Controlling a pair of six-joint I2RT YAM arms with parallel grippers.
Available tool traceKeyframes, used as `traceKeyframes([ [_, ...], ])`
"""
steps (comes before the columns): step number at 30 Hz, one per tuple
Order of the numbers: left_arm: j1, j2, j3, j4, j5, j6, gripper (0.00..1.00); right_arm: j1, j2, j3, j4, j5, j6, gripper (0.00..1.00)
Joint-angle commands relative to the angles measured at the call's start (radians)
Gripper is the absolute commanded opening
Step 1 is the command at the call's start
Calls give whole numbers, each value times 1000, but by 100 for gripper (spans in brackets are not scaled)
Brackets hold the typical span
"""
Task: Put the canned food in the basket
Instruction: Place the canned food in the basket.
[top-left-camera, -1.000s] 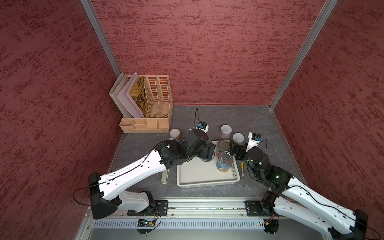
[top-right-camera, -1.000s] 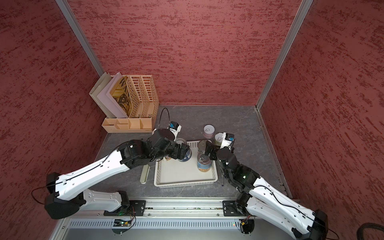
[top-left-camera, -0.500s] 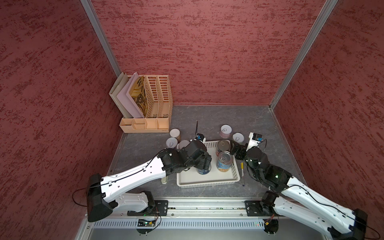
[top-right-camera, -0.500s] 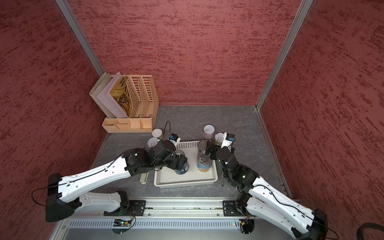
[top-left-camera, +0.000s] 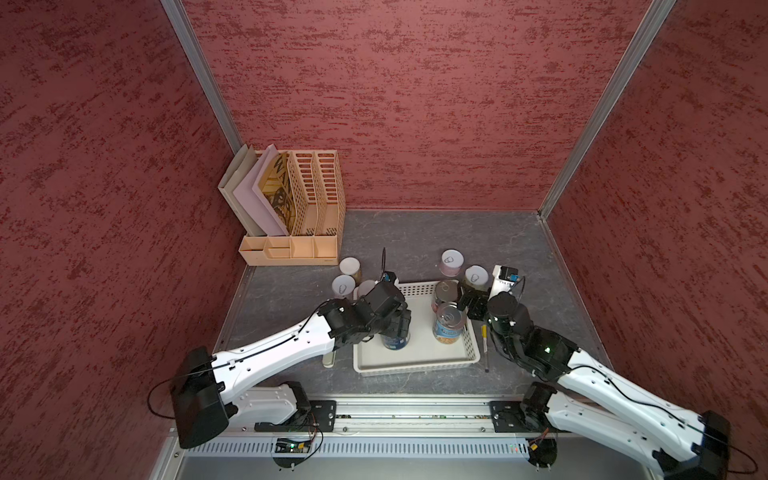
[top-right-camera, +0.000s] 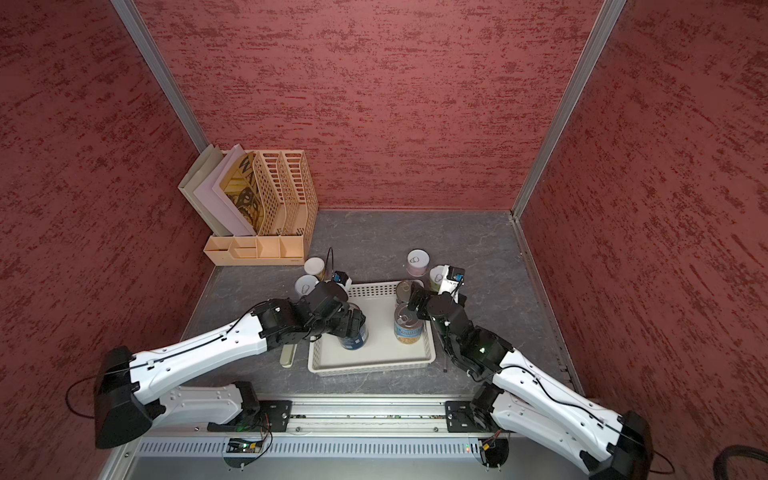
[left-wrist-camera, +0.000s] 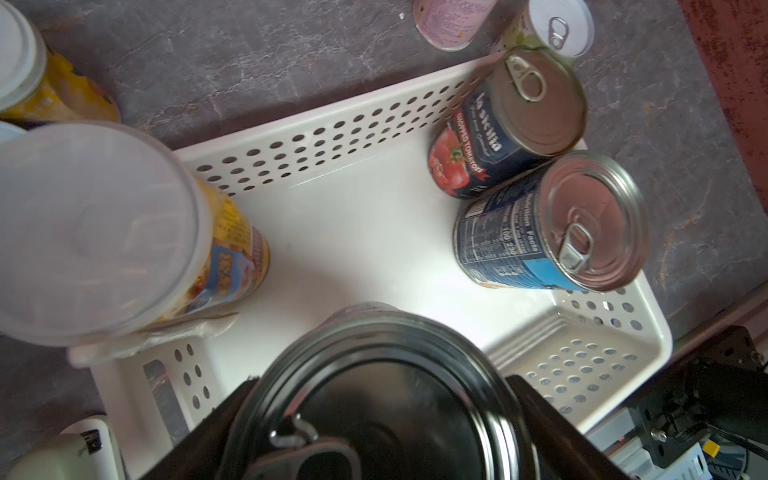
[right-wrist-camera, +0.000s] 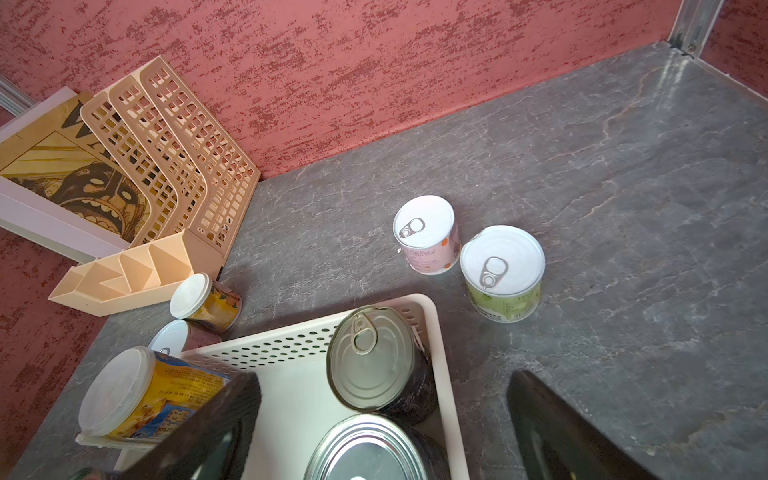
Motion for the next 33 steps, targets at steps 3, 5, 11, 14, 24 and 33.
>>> traceKeyframes([
  [3, 54, -40, -34, 126, 2, -16, 30, -8, 13, 12, 19, -18, -13, 98],
  [5, 75, -40, -58, 130, 4, -16, 30, -7, 17, 13, 19, -20, -12, 98],
  [11, 138, -27, -96, 130, 9, -12, 28, -7, 21, 15, 20, -28, -12, 98],
  [14, 147, -23, -106, 130, -6, -11, 28, -7, 21, 15, 20, -29, -12, 98],
  [24, 147, 37, -95, 83, -135, -49, 29, -7, 23, 16, 19, -36, -12, 99],
  [33, 139, 67, -102, 47, -215, -118, 44, -7, 21, 18, 14, -41, -9, 98],
])
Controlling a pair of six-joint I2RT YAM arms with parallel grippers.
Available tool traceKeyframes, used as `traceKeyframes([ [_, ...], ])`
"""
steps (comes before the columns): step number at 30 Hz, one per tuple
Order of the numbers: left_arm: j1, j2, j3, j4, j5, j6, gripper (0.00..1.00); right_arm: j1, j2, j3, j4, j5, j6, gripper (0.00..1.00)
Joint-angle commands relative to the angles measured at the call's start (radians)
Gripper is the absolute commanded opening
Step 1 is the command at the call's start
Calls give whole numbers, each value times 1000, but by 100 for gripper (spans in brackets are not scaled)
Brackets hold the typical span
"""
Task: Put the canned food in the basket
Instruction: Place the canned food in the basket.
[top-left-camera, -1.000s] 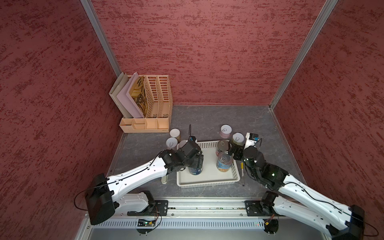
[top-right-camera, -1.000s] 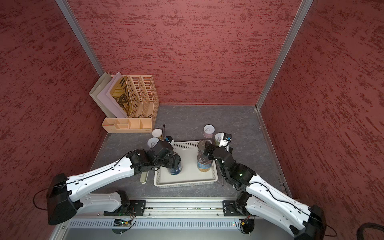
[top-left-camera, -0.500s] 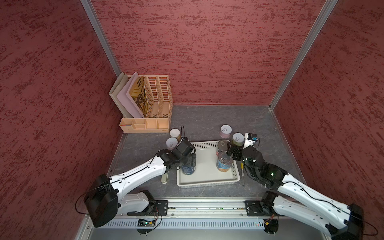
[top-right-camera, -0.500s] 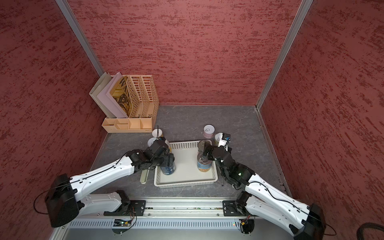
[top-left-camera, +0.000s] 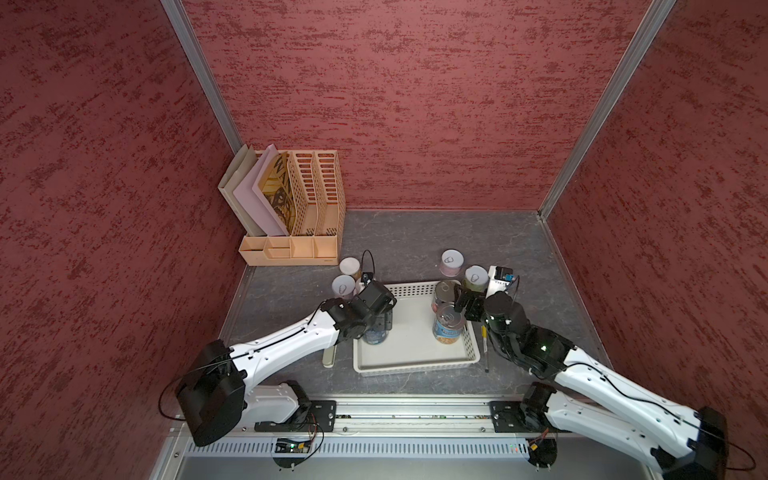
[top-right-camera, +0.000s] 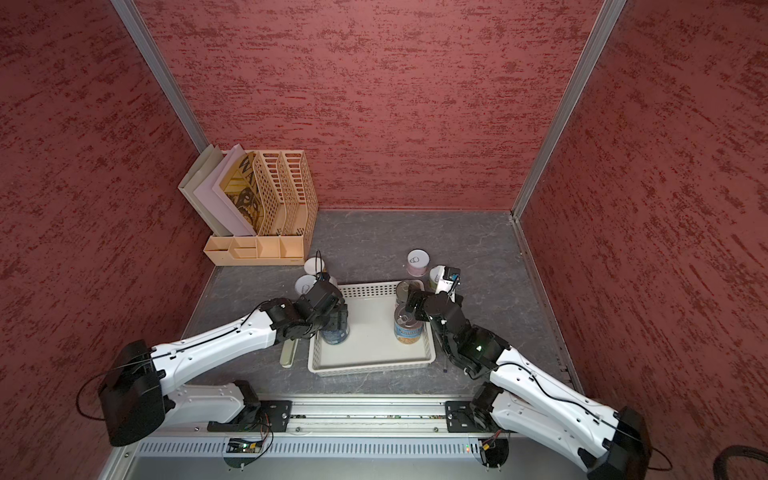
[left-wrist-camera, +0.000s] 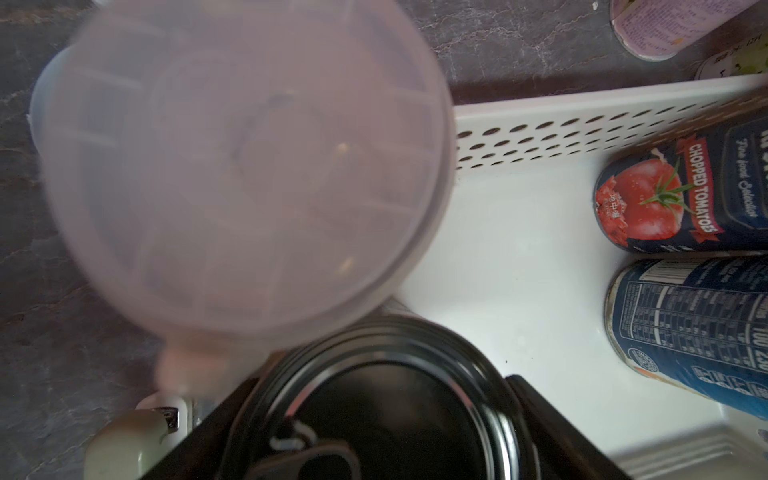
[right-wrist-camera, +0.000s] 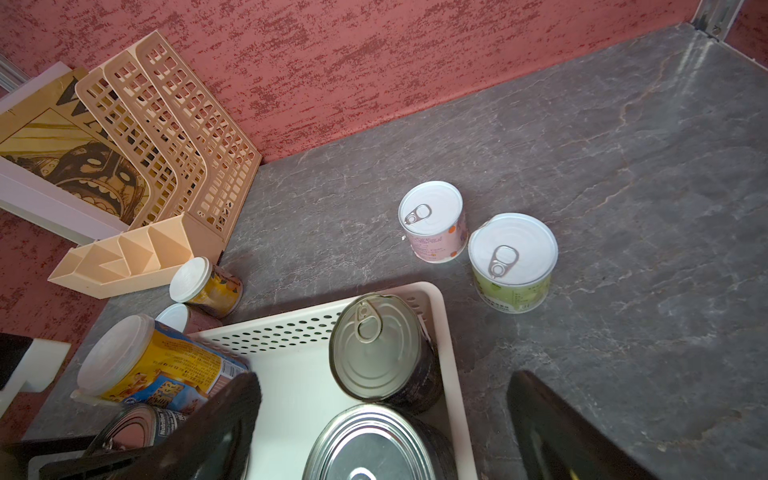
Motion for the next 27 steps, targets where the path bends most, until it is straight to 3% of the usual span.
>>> traceKeyframes([
  [1, 13, 12, 7, 4, -100, -34, 48, -8, -3, 18, 14, -11, -8, 98],
  [5, 14, 17, 8, 1, -102, -35, 66, -7, -2, 17, 14, -11, -8, 98],
  [18, 14, 18, 11, -13, -114, -44, 100, -7, 2, 17, 14, -10, -9, 98],
  [27, 10, 2, 29, -23, -110, -34, 100, -7, -2, 24, 7, -3, -23, 98],
])
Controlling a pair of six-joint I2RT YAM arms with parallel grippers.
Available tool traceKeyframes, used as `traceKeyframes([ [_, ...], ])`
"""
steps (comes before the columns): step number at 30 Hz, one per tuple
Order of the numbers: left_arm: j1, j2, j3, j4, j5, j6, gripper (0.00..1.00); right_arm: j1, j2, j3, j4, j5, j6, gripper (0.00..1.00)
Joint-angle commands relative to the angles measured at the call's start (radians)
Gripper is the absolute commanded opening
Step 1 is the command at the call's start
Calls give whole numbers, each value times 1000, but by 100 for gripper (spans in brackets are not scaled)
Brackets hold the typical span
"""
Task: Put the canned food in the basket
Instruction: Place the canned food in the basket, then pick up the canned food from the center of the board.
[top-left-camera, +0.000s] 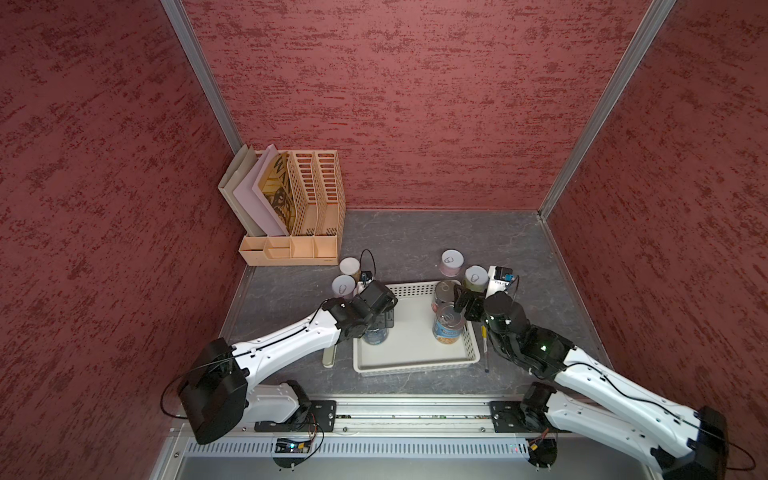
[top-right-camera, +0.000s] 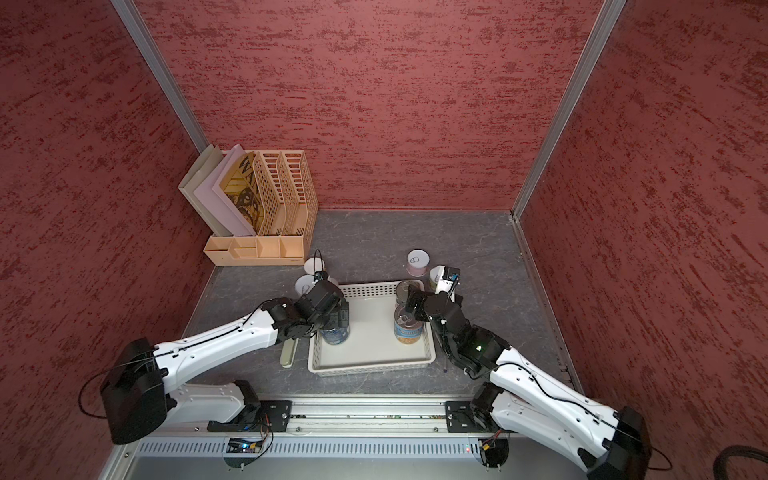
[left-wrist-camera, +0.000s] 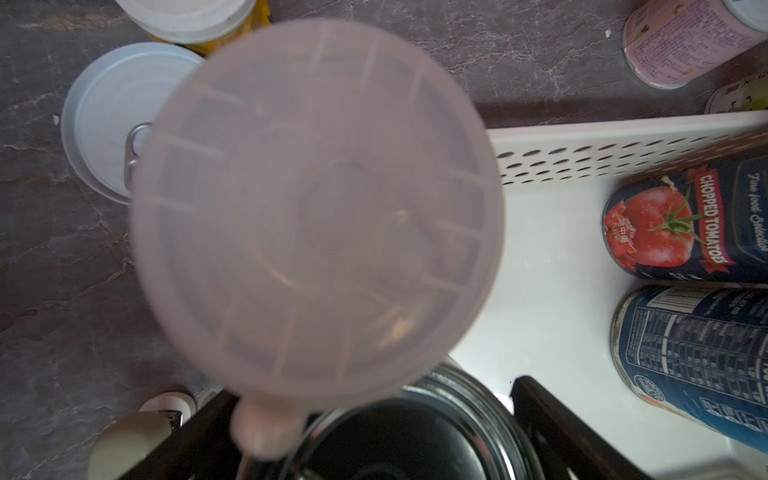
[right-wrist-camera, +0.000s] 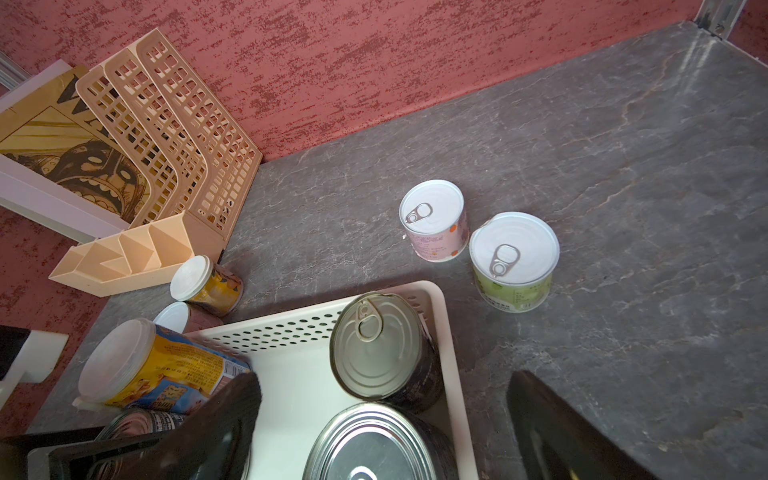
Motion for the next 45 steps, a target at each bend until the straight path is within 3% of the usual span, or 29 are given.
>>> traceKeyframes([
  [1, 6, -23, 25, -27, -76, 3, 100, -7, -4, 27, 4, 2, -24, 98],
  [9, -107, -171, 39, 13, -144, 53, 100, -9, -9, 33, -1, 2, -42, 98],
  [18, -91, -252, 210, -48, -138, 101, 100, -9, -13, 36, -5, 11, -53, 98],
  [24, 57, -325, 237, 31, -21, 119, 100, -22, -15, 41, -20, 20, -58, 98],
  [30, 252, -425, 80, 123, -38, 148, 100, -91, 33, 120, -94, -11, -103, 98],
  [32, 304, -446, 35, 153, 27, 132, 100, -120, 74, 178, -149, -27, -116, 98],
  [38, 365, -409, 27, 151, 67, 130, 100, -204, 202, 231, -182, -136, -126, 98],
  [45, 506, -377, 17, 141, 192, 93, 100, -245, 285, 290, -208, -156, -167, 98],
])
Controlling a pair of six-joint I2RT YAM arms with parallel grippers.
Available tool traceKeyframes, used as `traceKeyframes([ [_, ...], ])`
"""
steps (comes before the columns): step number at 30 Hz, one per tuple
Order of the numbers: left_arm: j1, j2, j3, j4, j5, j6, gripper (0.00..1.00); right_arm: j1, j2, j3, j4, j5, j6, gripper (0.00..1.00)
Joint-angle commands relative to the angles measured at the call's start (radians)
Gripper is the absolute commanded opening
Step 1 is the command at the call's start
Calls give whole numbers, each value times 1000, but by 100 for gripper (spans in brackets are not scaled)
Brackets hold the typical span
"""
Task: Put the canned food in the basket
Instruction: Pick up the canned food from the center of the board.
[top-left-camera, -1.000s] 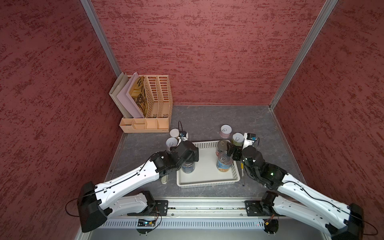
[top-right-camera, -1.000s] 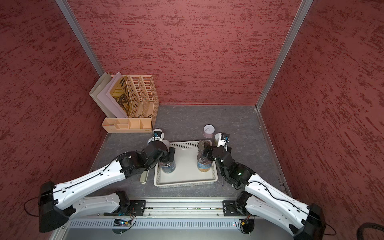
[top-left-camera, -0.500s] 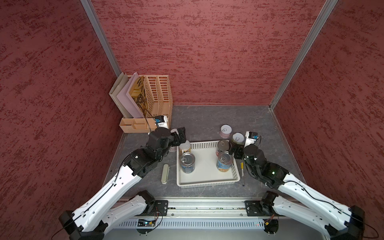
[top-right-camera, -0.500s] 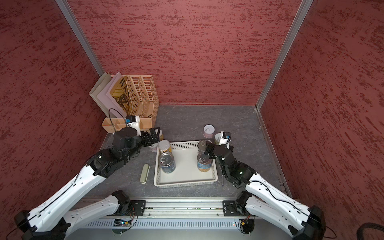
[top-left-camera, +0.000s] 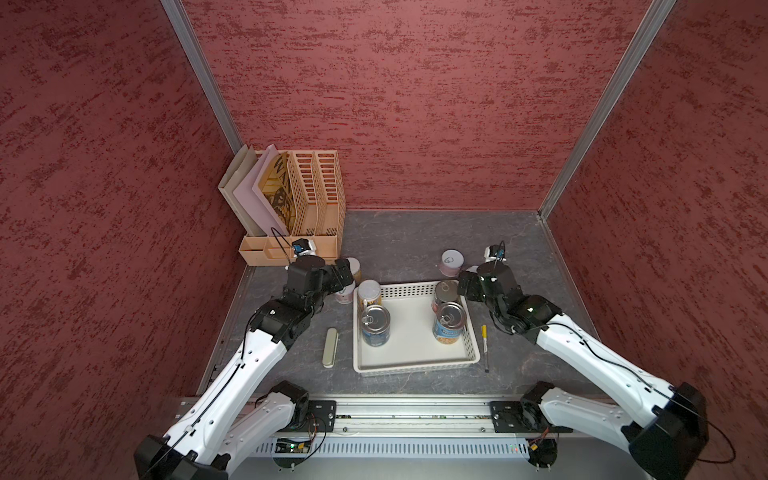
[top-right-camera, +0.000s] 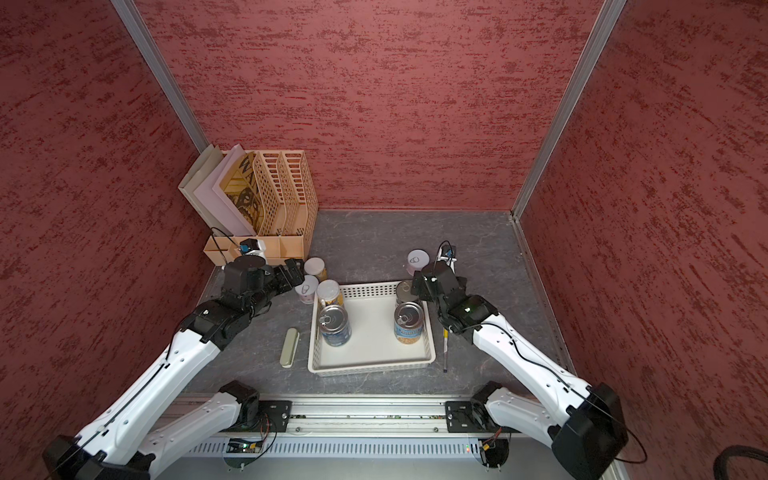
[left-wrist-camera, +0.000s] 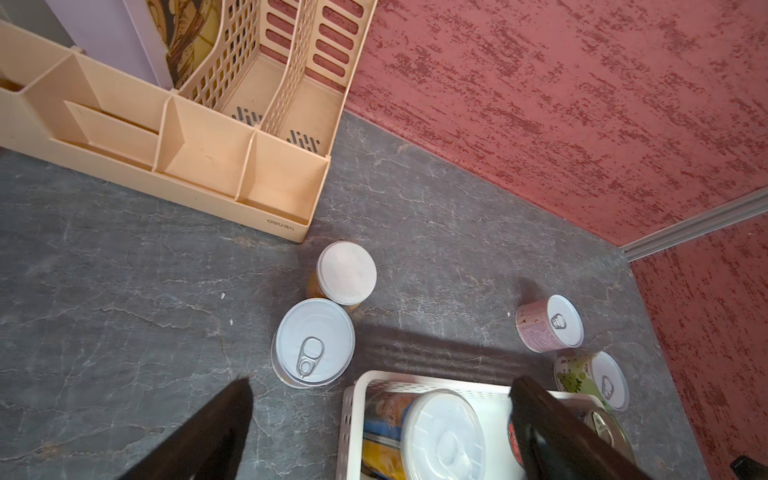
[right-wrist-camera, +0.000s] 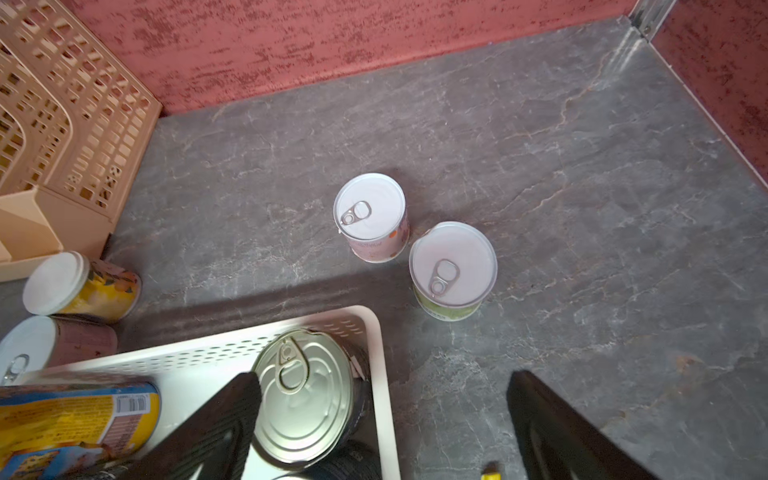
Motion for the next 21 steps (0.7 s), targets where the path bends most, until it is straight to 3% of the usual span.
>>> traceKeyframes([
  [1, 65, -1, -7, 17, 94, -25, 100, -25, 32, 60, -22, -18, -36, 98],
  [8, 127, -12, -27, 25, 160, -42, 100, -118, 231, 261, -62, -143, -63, 98],
  [12, 132, 6, -18, 16, 161, -37, 100, -141, 345, 390, -105, -123, -100, 99],
  [21, 135, 56, 5, 6, 200, -42, 100, -159, 453, 359, -42, -147, -152, 98],
])
